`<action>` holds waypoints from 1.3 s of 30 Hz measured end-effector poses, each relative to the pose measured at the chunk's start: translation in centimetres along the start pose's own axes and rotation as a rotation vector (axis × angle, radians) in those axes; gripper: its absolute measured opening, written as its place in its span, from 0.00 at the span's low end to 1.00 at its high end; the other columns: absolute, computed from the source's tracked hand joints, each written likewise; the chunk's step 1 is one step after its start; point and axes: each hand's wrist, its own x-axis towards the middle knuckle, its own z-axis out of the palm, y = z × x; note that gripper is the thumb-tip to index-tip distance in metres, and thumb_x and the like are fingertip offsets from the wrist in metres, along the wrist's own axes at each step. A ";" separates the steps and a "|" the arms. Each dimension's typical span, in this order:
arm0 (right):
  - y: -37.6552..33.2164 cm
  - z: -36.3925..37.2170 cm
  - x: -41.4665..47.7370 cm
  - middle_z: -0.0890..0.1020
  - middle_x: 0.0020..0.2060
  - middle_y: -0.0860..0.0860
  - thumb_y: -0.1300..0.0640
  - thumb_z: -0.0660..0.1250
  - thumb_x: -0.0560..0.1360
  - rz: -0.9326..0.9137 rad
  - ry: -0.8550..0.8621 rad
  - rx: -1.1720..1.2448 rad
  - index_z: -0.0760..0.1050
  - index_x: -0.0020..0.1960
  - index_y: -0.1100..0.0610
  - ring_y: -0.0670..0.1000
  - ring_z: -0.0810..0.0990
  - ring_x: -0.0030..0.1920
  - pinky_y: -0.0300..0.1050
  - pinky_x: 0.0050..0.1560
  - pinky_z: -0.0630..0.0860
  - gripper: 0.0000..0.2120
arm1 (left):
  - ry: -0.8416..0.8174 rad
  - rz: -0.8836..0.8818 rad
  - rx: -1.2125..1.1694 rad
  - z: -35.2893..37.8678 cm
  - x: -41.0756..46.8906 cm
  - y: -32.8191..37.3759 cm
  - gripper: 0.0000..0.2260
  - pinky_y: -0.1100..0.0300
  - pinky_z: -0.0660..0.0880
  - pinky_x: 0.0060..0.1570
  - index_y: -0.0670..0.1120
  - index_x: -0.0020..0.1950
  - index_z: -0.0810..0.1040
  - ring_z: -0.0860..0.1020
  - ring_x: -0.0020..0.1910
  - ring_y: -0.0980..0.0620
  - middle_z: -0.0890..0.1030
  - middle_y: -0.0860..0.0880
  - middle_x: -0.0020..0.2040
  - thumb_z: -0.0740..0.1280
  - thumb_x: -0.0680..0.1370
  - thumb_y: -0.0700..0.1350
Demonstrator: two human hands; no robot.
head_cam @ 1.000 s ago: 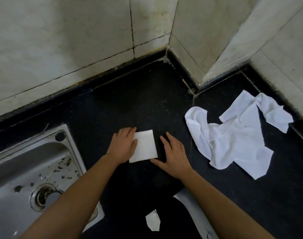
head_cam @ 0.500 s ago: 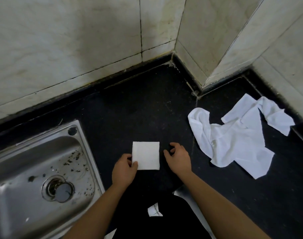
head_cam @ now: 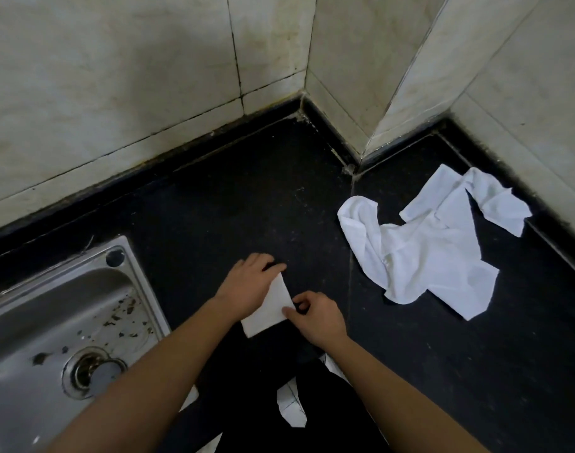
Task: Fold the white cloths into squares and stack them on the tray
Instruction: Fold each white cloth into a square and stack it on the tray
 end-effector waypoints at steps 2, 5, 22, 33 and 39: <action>0.1 0.5 0.0 0.77 0.48 0.45 0.42 0.72 0.73 0.002 0.015 -0.006 0.80 0.58 0.47 0.48 0.80 0.50 0.43 0.48 0.76 0.16 | -0.190 0.119 0.202 -0.8 1.7 0.2 0.32 0.45 0.62 0.72 0.53 0.80 0.56 0.52 0.78 0.43 0.53 0.44 0.79 0.64 0.79 0.38; 0.5 0.8 0.2 0.79 0.51 0.47 0.46 0.72 0.74 0.010 0.020 0.007 0.80 0.58 0.48 0.48 0.80 0.50 0.42 0.47 0.76 0.14 | -0.263 0.208 0.330 -1.5 3.2 0.2 0.29 0.46 0.63 0.71 0.52 0.78 0.62 0.55 0.77 0.43 0.56 0.43 0.79 0.65 0.79 0.38; -5.4 -4.2 2.4 0.80 0.51 0.51 0.43 0.69 0.76 -0.370 -0.088 -0.022 0.82 0.58 0.45 0.50 0.79 0.50 0.51 0.54 0.78 0.13 | -0.156 -0.038 -0.146 -8.6 0.1 -2.3 0.05 0.58 0.73 0.50 0.57 0.52 0.79 0.75 0.50 0.57 0.78 0.57 0.49 0.67 0.78 0.49; -10.2 -13.3 0.0 0.81 0.47 0.43 0.39 0.62 0.78 -0.548 0.146 -0.159 0.78 0.50 0.44 0.45 0.78 0.48 0.49 0.51 0.77 0.11 | 0.254 -0.135 -0.679 -17.1 -5.1 -3.8 0.05 0.62 0.76 0.43 0.55 0.44 0.83 0.81 0.40 0.61 0.84 0.56 0.40 0.75 0.74 0.44; -6.9 -17.3 -7.1 0.82 0.45 0.41 0.46 0.66 0.78 -0.435 0.365 0.122 0.78 0.46 0.48 0.43 0.80 0.46 0.43 0.48 0.77 0.07 | 0.240 0.078 -1.020 -18.5 -3.7 2.4 0.04 0.62 0.78 0.44 0.51 0.45 0.85 0.83 0.43 0.54 0.85 0.49 0.43 0.73 0.75 0.42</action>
